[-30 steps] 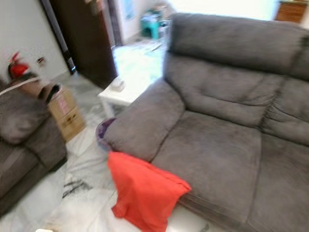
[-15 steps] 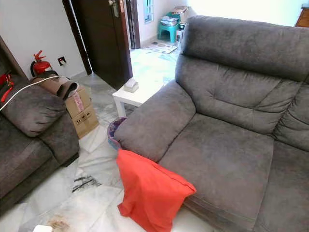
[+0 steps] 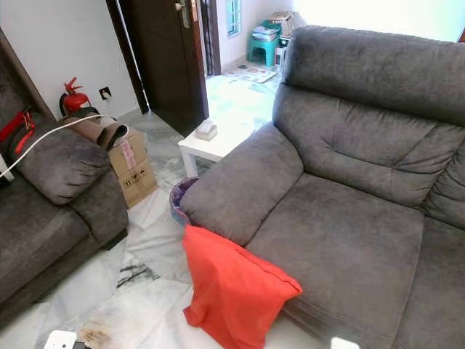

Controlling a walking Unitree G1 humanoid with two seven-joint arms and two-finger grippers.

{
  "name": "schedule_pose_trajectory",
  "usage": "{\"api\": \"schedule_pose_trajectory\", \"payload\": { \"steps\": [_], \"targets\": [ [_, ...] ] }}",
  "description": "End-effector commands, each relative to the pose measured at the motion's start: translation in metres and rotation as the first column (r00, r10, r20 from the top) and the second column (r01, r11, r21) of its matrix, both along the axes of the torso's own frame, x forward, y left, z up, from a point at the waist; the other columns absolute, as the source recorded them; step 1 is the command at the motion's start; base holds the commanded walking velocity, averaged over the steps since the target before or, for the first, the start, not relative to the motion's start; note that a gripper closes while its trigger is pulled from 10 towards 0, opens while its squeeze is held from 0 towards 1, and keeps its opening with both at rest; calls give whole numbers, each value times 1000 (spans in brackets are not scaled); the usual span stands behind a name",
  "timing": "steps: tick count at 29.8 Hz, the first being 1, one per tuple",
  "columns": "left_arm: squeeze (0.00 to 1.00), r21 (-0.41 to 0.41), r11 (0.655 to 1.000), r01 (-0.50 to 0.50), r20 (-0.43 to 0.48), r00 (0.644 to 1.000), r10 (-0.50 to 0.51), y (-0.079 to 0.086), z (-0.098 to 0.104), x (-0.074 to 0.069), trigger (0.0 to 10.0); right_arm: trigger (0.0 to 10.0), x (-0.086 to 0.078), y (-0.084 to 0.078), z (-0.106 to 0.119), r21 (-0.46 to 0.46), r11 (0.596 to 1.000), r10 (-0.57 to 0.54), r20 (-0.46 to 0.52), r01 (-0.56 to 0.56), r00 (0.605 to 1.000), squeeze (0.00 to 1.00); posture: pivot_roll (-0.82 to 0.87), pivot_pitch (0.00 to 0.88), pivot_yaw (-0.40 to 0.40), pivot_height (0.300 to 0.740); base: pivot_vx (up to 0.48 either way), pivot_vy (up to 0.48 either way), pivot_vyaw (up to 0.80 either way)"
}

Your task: Move the pillow to the sofa from floor

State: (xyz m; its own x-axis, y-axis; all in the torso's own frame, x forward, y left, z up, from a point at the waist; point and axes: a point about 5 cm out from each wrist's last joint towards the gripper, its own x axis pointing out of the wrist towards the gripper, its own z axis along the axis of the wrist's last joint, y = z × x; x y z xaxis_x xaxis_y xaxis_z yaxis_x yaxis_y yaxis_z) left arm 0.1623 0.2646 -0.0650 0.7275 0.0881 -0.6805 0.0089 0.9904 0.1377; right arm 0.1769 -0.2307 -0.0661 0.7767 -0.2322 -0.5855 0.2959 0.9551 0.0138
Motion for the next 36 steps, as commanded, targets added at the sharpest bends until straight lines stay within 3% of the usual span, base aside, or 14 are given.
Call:
{"api": "schedule_pose_trajectory", "payload": {
  "steps": [1, 14, 15, 16, 17, 18, 19, 20, 24, 27, 32, 33, 35, 36],
  "targets": [
    [0, 12, 1000, 4, 3, 1000, -4, 6, 0, -8, 10000, 10000, 6, 0, 7, 2, 1000, -13, 78, 13, 997, 1000, -19, 59, 101, 740, 0, 0, 0],
    [0, -20, 1000, -6, 88, 996, 8, 0, -1, -21, 10000, 10000, 22, -22, 40, -140, 990, 71, 306, -29, 949, 1000, -52, 48, 84, 740, 0, 0, 0],
    [0, -18, 1000, -8, 107, 994, 10, 0, 0, -22, 10000, 10000, 19, -25, 40, -144, 989, 66, 310, -21, 948, 929, -54, 47, 84, 740, 0, 0, 0],
    [0, -10, 1000, -4, 119, 993, 5, 0, 1, -21, 10000, 10000, 18, -25, 39, -143, 989, 64, 307, -21, 949, 659, -54, 47, 84, 740, 0, 0, 0],
    [0, -4, 1000, 0, 127, 992, 1, 0, 2, -21, 10000, 10000, 17, -25, 39, -143, 990, 64, 306, -21, 950, 659, -55, 49, 81, 740, 0, 0, 0],
    [0, 8, 1000, 5, 141, 990, -6, 0, 3, -21, 10000, 10000, 15, -24, 38, -144, 989, 67, 301, -25, 951, 75, -54, 51, 77, 740, 0, 0, 0],
    [0, 14, 1000, 3, 159, 987, -6, 0, 4, -20, 10000, 10000, 15, -23, 37, -142, 989, 74, 298, -32, 952, 0, -51, 52, 75, 740, 0, 0, 0],
    [0, 18, 1000, 1, 175, 985, -4, -1, 5, -20, 10000, 10000, 14, -21, 37, -141, 989, 80, 297, -39, 952, 0, -44, 52, 72, 740, 0, 0, 0],
    [0, 53, 995, 87, 597, 796, -101, -32, 78, 75, 10000, 10000, 14, -16, 37, -137, 989, 92, 308, -52, 947, 0, -29, 35, 64, 740, 0, 0, 0],
    [0, 89, 984, 154, 666, 726, -174, -44, 100, 86, 10000, 10000, 16, -15, 40, -139, 989, 88, 329, -44, 940, 0, -36, 22, 62, 740, 0, 0, 0],
    [0, 114, 970, 217, 669, 705, -236, -58, 103, 83, 10000, 10000, 20, -13, 43, -133, 989, 101, 351, -57, 931, 0, -27, 17, 55, 740, 0, 0, 0],
    [949, 111, 971, 214, 669, 706, -232, -58, 102, 82, 10000, 10000, 20, -13, 44, -131, 990, 102, 357, -58, 929, 0, -27, 17, 55, 740, 0, 0, 0],
    [1000, 96, 974, 207, 669, 711, -217, -59, 104, 81, 10000, 10000, 21, -13, 46, -131, 990, 100, 365, -56, 926, 0, -31, 29, 51, 740, 0, 0, 0],
    [1000, 98, 974, 205, 672, 708, -217, -60, 106, 81, 10000, 10000, 23, -13, 49, -132, 990, 100, 383, -53, 918, 820, -33, 46, 47, 740, 0, 0, 0]
  ]
}}
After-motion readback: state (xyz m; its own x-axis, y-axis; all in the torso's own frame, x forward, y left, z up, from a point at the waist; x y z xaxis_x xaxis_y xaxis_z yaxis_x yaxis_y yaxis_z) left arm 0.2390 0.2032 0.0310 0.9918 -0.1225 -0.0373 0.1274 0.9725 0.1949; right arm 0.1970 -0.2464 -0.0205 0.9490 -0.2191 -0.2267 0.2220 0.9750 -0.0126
